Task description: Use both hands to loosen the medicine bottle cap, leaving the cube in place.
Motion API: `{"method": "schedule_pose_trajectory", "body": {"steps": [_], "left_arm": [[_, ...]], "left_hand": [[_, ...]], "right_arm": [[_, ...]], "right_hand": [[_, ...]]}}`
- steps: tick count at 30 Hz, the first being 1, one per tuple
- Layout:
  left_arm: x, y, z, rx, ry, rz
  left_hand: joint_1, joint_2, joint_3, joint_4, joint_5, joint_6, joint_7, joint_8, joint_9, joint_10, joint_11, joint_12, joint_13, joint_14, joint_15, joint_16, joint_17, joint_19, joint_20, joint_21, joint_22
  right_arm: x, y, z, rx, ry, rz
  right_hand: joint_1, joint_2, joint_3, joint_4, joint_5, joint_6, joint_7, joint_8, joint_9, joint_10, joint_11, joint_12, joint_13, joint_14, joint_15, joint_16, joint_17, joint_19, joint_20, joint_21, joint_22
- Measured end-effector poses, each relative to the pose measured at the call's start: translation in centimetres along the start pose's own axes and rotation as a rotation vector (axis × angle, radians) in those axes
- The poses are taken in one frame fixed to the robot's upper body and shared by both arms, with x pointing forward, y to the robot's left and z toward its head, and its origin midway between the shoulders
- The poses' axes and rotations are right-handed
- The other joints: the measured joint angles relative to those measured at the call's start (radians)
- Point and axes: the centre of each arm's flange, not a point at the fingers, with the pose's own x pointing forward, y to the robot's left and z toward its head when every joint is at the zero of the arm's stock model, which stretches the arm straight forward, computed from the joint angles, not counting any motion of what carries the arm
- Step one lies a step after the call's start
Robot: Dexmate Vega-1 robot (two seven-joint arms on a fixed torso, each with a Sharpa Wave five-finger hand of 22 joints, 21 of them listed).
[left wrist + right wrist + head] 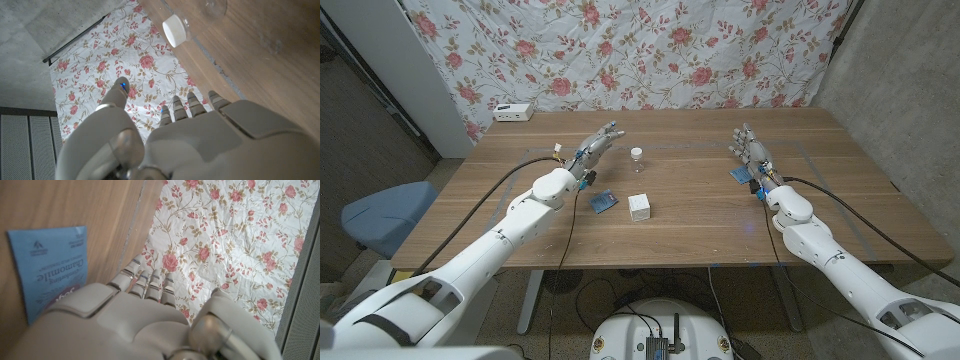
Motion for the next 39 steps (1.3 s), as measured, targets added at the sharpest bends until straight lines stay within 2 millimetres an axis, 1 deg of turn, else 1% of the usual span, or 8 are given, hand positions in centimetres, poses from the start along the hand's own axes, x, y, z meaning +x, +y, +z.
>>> {"method": "schedule_pose_trajectory", "body": {"steps": [7, 11, 18, 24, 28, 34, 37, 39], "left_arm": [[0.2, -0.5, 0.1, 0.054, 0.004, 0.014], [0.2, -0.8, 0.2, 0.088, 0.005, 0.023], [0.3, -1.3, 0.3, 0.141, 0.002, 0.036], [0.3, -1.6, 0.3, 0.177, -0.003, 0.048], [0.2, -1.7, 0.4, 0.198, -0.008, 0.056], [0.2, -2.1, 0.1, 0.223, -0.011, 0.062], [0.2, -2.4, -0.2, 0.239, -0.008, 0.064], [0.2, -2.4, -0.2, 0.247, -0.01, 0.068]], "left_hand": [[0.044, -0.008, -0.008, 0.0, 0.001, 0.028, -0.036, 0.007, 0.0, 0.027, -0.009, 0.004, 0.0, 0.006, -0.006, 0.003, 0.0, -0.019, 0.009, 0.004, 0.0], [0.061, -0.015, -0.012, 0.004, 0.006, 0.012, -0.054, 0.003, 0.0, 0.032, -0.012, 0.004, 0.0, 0.013, -0.005, 0.004, -0.003, -0.025, 0.014, 0.008, 0.0], [0.103, -0.019, -0.017, 0.005, 0.01, -0.043, -0.057, -0.012, 0.0, 0.045, -0.016, 0.004, 0.0, 0.049, -0.008, 0.008, -0.003, -0.034, 0.015, 0.012, 0.0], [0.126, -0.021, -0.019, 0.003, 0.01, -0.075, -0.056, -0.012, 0.0, 0.057, -0.014, 0.004, 0.0, 0.07, -0.008, 0.008, -0.003, -0.037, 0.016, 0.012, 0.0], [0.16, -0.034, -0.03, 0.006, 0.014, -0.136, -0.055, -0.02, 0.0, 0.063, -0.019, 0.004, 0.0, 0.081, -0.008, 0.008, -0.003, -0.037, 0.016, 0.012, 0.0], [0.208, -0.048, -0.048, 0.007, 0.016, -0.14, -0.056, -0.02, 0.0, 0.077, -0.028, 0.004, 0.0, 0.113, -0.009, 0.008, -0.003, -0.037, 0.016, 0.012, 0.0], [0.231, -0.06, -0.055, 0.006, 0.022, -0.14, -0.056, -0.02, 0.0, 0.091, -0.027, 0.004, 0.0, 0.133, -0.01, 0.008, -0.003, -0.037, 0.016, 0.016, 0.0], [0.245, -0.066, -0.059, 0.004, 0.026, -0.14, -0.056, -0.02, 0.0, 0.102, -0.02, 0.004, 0.0, 0.147, -0.008, 0.008, -0.003, -0.032, 0.021, 0.02, 0.0]], "right_arm": [[0.1, 0.0, -0.1, 0.0, -0.005, -0.009], [0.1, -0.1, -0.1, 0.002, -0.008, -0.014], [0.2, -0.2, -0.2, 0.004, -0.011, -0.024], [0.2, -0.3, -0.2, 0.004, -0.015, -0.033], [0.2, -0.3, -0.2, 0.005, -0.018, -0.038], [0.1, -0.2, -0.3, 0.008, -0.021, -0.045], [0.0, -0.2, -0.4, 0.008, -0.022, -0.051], [-0.1, -0.2, -0.4, 0.008, -0.021, -0.051]], "right_hand": [[0.0, 0.0, 0.0, 0.0, 0.0, 0.0, 0.0, 0.0, 0.0, 0.0, 0.0, 0.0, 0.0, 0.011, 0.0, 0.0, 0.0, 0.0, 0.0, 0.0, 0.0], [0.0, 0.0, 0.0, 0.0, 0.004, 0.005, -0.005, 0.0, 0.0, 0.0, 0.0, 0.0, 0.0, 0.011, 0.0, 0.0, 0.0, 0.0, 0.0, 0.0, 0.0], [-0.004, 0.004, 0.0, 0.0, 0.004, 0.005, -0.005, 0.0, 0.0, 0.003, -0.004, 0.0, 0.0, 0.011, 0.0, 0.0, 0.0, 0.004, -0.004, 0.0, 0.0], [-0.004, 0.004, 0.0, 0.0, 0.004, 0.005, -0.005, 0.0, 0.0, 0.004, -0.004, 0.0, 0.0, 0.011, 0.0, 0.0, 0.0, 0.007, 0.0, 0.0, 0.0], [-0.004, 0.004, 0.0, 0.0, 0.004, 0.005, -0.005, 0.0, 0.0, 0.007, -0.007, 0.0, 0.0, 0.011, 0.0, 0.0, 0.0, 0.007, 0.0, 0.0, 0.0], [-0.006, 0.006, 0.0, 0.0, 0.004, 0.005, -0.005, 0.0, 0.0, 0.013, -0.002, 0.0, 0.0, 0.011, 0.0, 0.0, 0.0, 0.007, 0.0, 0.0, 0.0], [-0.007, 0.007, 0.0, 0.0, 0.004, 0.011, -0.011, 0.0, 0.0, 0.013, -0.002, 0.0, 0.0, 0.011, 0.0, 0.0, 0.0, 0.007, 0.0, 0.0, 0.0], [-0.008, 0.008, 0.0, 0.0, 0.004, 0.011, -0.011, 0.0, 0.0, 0.013, -0.002, 0.0, 0.0, 0.011, 0.0, 0.0, 0.0, 0.007, 0.0, 0.0, 0.0]]}}
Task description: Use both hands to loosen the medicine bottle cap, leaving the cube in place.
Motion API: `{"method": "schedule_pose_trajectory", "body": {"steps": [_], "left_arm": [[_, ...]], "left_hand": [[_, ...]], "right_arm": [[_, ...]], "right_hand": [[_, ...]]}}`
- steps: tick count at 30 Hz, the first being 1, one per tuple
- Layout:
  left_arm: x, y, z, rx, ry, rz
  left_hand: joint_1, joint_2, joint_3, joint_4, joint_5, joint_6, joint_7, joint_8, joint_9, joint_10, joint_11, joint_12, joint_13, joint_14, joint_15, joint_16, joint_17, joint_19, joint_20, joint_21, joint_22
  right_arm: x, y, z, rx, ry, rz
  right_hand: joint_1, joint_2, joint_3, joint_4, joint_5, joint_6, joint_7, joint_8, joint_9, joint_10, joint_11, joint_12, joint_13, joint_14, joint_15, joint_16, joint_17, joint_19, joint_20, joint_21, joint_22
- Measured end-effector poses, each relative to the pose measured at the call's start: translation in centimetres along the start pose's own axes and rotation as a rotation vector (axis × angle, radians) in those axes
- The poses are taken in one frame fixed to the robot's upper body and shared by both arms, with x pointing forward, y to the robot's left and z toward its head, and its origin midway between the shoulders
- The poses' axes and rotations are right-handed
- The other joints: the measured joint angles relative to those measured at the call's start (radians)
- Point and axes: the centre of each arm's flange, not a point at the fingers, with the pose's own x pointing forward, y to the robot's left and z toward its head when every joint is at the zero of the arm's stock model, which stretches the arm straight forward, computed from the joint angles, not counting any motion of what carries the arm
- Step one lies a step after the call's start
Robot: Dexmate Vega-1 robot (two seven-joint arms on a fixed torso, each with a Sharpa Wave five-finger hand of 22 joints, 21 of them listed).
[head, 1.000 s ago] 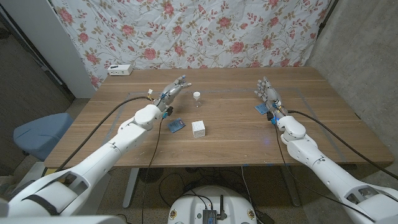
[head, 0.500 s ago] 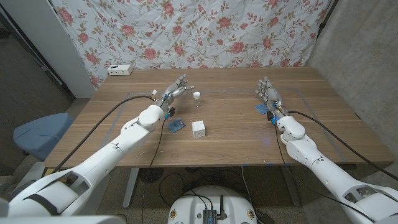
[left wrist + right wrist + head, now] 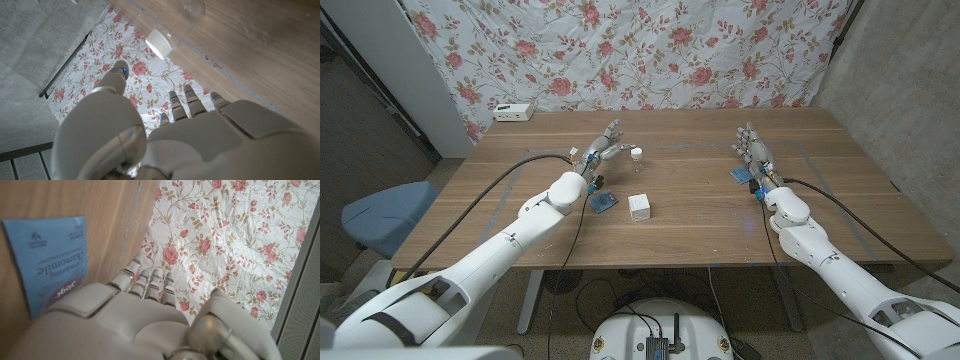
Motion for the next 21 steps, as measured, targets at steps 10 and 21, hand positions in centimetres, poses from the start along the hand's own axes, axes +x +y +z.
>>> {"method": "schedule_pose_trajectory", "body": {"steps": [10, 21], "left_arm": [[-0.3, -0.7, -0.5, 0.029, 0.002, 0.008], [-0.7, -1.1, -1.1, 0.038, 0.002, 0.02]], "left_hand": [[0.064, -0.026, -0.023, -0.002, 0.012, 0.0, 0.0, 0.009, 0.005, 0.058, 0.011, 0.008, 0.0, 0.062, -0.005, 0.007, 0.0, 0.034, -0.011, 0.0, 0.0], [0.114, -0.035, -0.051, 0.004, 0.022, 0.0, 0.0, 0.027, 0.005, 0.129, 0.03, 0.008, 0.0, 0.122, -0.004, 0.007, 0.0, 0.07, -0.055, 0.0, 0.0]], "right_arm": [[-0.3, 0.1, 0.0, -0.001, -0.005, -0.013], [-0.5, 0.2, 0.1, -0.005, -0.009, -0.02]], "right_hand": [[0.0, 0.0, 0.0, 0.0, 0.0, 0.0, 0.0, 0.0, 0.0, 0.004, 0.004, 0.0, 0.0, 0.006, -0.005, 0.0, 0.0, 0.0, 0.0, 0.0, 0.0], [-0.005, 0.005, 0.0, 0.0, 0.0, 0.004, 0.004, 0.0, 0.0, 0.007, 0.007, 0.0, 0.0, 0.01, -0.001, 0.0, 0.003, 0.0, 0.0, 0.0, 0.0]]}}
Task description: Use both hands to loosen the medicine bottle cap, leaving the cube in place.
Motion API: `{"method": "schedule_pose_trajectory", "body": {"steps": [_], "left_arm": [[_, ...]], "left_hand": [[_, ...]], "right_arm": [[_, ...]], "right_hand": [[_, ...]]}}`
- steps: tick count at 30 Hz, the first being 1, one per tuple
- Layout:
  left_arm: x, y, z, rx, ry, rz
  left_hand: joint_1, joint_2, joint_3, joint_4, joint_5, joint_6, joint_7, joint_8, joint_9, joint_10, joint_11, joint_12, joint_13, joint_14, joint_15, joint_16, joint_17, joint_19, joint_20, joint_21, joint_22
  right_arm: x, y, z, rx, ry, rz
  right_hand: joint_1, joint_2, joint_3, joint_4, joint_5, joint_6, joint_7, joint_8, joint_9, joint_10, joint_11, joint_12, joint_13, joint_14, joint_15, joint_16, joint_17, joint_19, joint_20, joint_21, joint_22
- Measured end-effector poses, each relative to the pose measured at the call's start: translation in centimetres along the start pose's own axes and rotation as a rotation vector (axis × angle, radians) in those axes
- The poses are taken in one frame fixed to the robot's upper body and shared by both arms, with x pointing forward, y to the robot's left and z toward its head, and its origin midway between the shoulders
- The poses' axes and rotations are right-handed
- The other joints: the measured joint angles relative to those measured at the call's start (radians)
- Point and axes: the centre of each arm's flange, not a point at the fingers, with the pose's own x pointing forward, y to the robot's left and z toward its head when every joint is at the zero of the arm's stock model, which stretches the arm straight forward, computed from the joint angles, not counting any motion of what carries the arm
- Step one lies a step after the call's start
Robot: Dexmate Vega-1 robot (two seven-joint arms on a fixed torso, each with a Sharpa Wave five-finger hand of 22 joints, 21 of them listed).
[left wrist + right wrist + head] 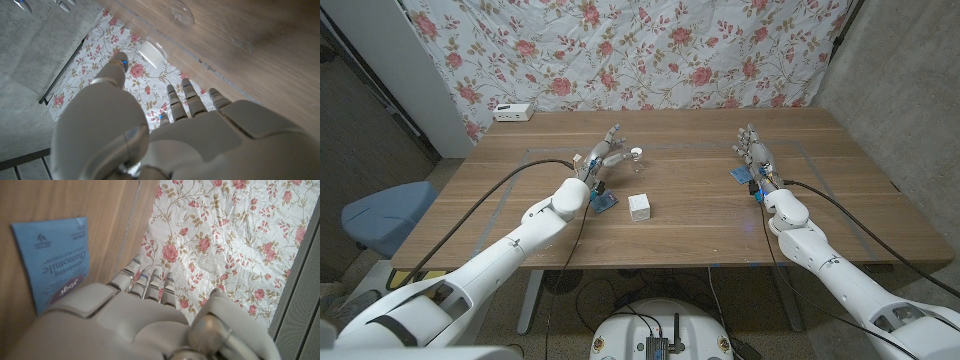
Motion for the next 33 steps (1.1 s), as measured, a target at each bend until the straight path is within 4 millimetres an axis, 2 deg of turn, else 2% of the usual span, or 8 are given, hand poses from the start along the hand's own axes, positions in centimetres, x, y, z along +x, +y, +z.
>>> {"method": "schedule_pose_trajectory", "body": {"steps": [7, 21, 23, 29, 33], "left_arm": [[-0.4, -0.3, -0.5, 0.0, 0.005, 0.012], [-0.6, -0.9, -1.2, 0.004, 0.007, 0.029], [-0.5, -1.0, -1.3, 0.009, 0.007, 0.031], [-0.3, -1.2, -1.2, 0.024, 0.003, 0.035], [-0.1, -1.3, -1.1, 0.036, 0.004, 0.036]], "left_hand": [[0.005, -0.005, -0.012, 0.004, 0.007, 0.0, 0.0, 0.0, -0.003, 0.009, -0.006, 0.0, 0.0, 0.011, 0.0, 0.0, 0.0, 0.005, -0.005, 0.0, 0.0], [0.013, 0.003, -0.045, 0.014, 0.013, 0.0, 0.0, 0.004, -0.003, 0.052, -0.024, 0.0, 0.0, 0.047, -0.004, 0.0, 0.0, 0.011, -0.047, 0.0, 0.0], [0.013, 0.003, -0.049, 0.017, 0.013, -0.002, 0.009, 0.004, -0.003, 0.052, -0.024, 0.0, 0.0, 0.052, -0.001, 0.0, 0.0, 0.01, -0.046, 0.0, 0.0], [0.013, 0.003, -0.057, 0.016, 0.013, -0.001, 0.009, -0.001, -0.003, 0.065, -0.026, 0.0, 0.0, 0.054, 0.001, 0.0, 0.0, 0.007, -0.043, 0.0, 0.0], [0.017, -0.001, -0.058, 0.017, 0.019, -0.003, 0.018, -0.001, -0.003, 0.073, -0.026, 0.0, 0.0, 0.059, -0.002, 0.0, 0.0, 0.007, -0.043, 0.0, 0.0]], "right_arm": [[-0.1, 0.0, 0.0, -0.001, -0.002, -0.004], [-0.5, -0.1, 0.1, -0.001, -0.007, -0.011], [-0.6, -0.1, 0.1, -0.001, -0.007, -0.012], [-0.8, -0.1, 0.0, -0.001, -0.005, -0.015], [-0.9, -0.2, 0.0, 0.001, -0.004, -0.016]], "right_hand": [[0.0, 0.0, 0.0, 0.0, 0.0, 0.0, 0.0, 0.0, 0.0, 0.005, -0.005, 0.0, 0.0, 0.0, 0.0, 0.0, 0.0, 0.0, 0.0, 0.0, 0.0], [0.0, 0.0, 0.0, 0.0, 0.0, 0.0, 0.0, 0.0, 0.0, 0.009, -0.002, 0.0, 0.0, -0.001, 0.0, 0.0, 0.0, 0.0, 0.0, 0.0, 0.0], [0.0, 0.0, 0.0, 0.0, 0.0, 0.0, 0.0, 0.0, 0.0, 0.009, -0.002, 0.0, 0.0, -0.001, 0.0, 0.0, 0.0, 0.0, 0.0, 0.0, 0.0], [0.0, 0.0, 0.0, 0.0, 0.0, 0.005, -0.006, 0.0, 0.0, 0.009, -0.002, 0.0, 0.0, -0.001, 0.0, 0.0, 0.0, 0.0, 0.0, 0.0, 0.0], [0.0, -0.001, 0.0, 0.0, 0.0, 0.005, -0.006, 0.0, 0.0, 0.009, -0.002, 0.0, 0.0, -0.001, 0.0, 0.0, -0.002, 0.0, 0.0, 0.0, 0.0]]}}
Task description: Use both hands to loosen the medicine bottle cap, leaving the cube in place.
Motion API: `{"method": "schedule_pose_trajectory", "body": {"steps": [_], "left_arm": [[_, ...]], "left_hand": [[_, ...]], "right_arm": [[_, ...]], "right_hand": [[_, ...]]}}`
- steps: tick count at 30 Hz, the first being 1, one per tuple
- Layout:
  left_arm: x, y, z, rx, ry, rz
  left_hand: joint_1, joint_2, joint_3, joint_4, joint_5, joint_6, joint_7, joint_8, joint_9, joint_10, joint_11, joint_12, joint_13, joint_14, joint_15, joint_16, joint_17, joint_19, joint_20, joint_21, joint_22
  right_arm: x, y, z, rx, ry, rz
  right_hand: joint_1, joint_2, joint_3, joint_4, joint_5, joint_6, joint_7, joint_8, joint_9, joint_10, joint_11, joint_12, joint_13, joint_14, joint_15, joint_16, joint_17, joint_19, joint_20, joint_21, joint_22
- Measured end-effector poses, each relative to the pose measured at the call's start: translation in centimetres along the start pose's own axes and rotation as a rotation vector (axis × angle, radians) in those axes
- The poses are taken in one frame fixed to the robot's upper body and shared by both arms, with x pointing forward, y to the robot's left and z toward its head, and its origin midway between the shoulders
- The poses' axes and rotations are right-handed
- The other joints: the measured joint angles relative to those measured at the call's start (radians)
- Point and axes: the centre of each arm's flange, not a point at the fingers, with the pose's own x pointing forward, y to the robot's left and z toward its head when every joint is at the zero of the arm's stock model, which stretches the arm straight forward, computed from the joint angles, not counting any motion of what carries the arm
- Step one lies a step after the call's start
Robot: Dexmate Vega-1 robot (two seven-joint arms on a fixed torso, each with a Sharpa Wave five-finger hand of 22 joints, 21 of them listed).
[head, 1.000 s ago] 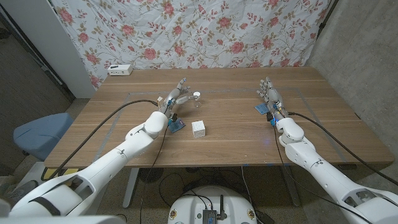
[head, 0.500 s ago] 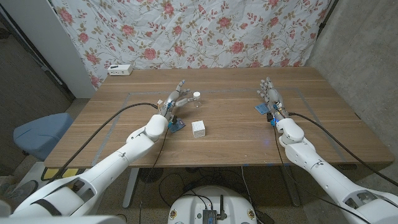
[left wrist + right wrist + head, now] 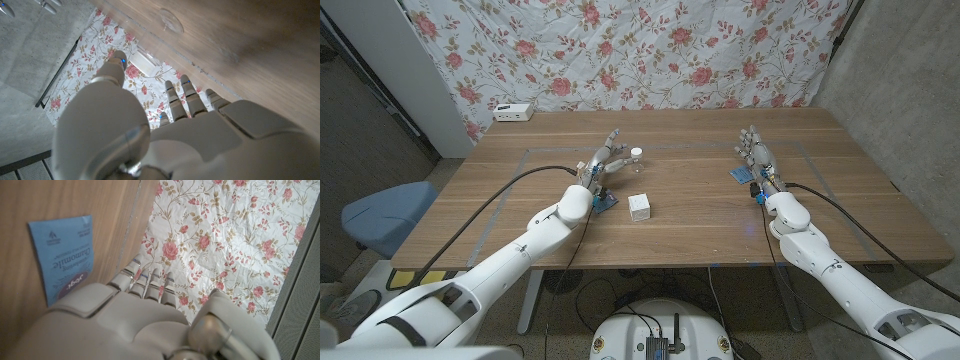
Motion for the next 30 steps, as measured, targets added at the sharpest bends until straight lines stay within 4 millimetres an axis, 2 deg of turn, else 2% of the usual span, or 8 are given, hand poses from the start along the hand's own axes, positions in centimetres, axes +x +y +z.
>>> {"method": "schedule_pose_trajectory", "body": {"steps": [9, 14, 21, 30], "left_arm": [[0.23, -0.25, -0.12, 0.023, 0.013, -0.004], [0.29, -0.36, -0.21, 0.032, 0.021, -0.007], [0.38, -0.44, -0.36, 0.047, 0.033, -0.013], [0.42, -0.58, -0.42, 0.055, 0.04, -0.021]], "left_hand": [[0.007, 0.004, -0.011, 0.003, 0.0, 0.002, 0.001, 0.0, 0.0, 0.017, -0.006, 0.0, 0.0, 0.016, -0.002, 0.0, 0.0, -0.005, -0.005, 0.0, 0.0], [0.007, 0.004, -0.017, 0.0, 0.0, 0.002, 0.012, 0.0, 0.0, 0.02, -0.003, 0.0, 0.0, 0.022, -0.001, 0.0, 0.0, -0.002, -0.009, 0.0, 0.0], [0.007, 0.004, -0.021, 0.004, 0.0, 0.002, 0.012, 0.0, 0.0, 0.028, -0.006, 0.0, 0.0, 0.031, -0.001, 0.0, 0.0, 0.002, -0.013, 0.0, 0.0], [0.007, 0.004, -0.033, 0.006, 0.0, 0.0, 0.021, 0.0, 0.0, 0.038, -0.01, 0.0, 0.0, 0.041, -0.001, 0.0, 0.0, 0.008, -0.018, 0.0, 0.0]], "right_arm": [[-0.08, -0.06, -0.13, 0.003, 0.002, 0.0], [-0.05, -0.12, -0.27, 0.005, 0.006, 0.003], [0.18, -0.1, -0.43, 0.009, 0.008, 0.009], [0.39, -0.04, -0.64, 0.012, 0.011, 0.013]], "right_hand": [[-0.002, -0.003, 0.0, 0.0, 0.0, 0.0, 0.0, 0.0, 0.0, 0.0, 0.0, 0.0, 0.0, 0.0, 0.0, 0.0, -0.001, 0.0, 0.0, 0.0, 0.0], [-0.005, 0.0, 0.0, 0.0, 0.004, 0.003, 0.004, 0.0, 0.0, 0.0, 0.0, 0.0, 0.0, 0.0, 0.0, 0.0, -0.001, 0.0, 0.0, 0.002, 0.0], [-0.005, 0.0, 0.0, 0.0, 0.004, 0.007, 0.065, 0.0, 0.0, 0.007, 0.008, -0.005, 0.0, 0.008, -0.001, 0.0, -0.001, 0.02, -0.001, 0.008, 0.0], [-0.005, 0.0, 0.0, 0.0, 0.004, 0.007, 0.068, 0.0, 0.0, 0.003, 0.011, -0.009, -0.002, 0.015, 0.0, 0.0, 0.0, 0.021, 0.0, 0.008, 0.0]]}}
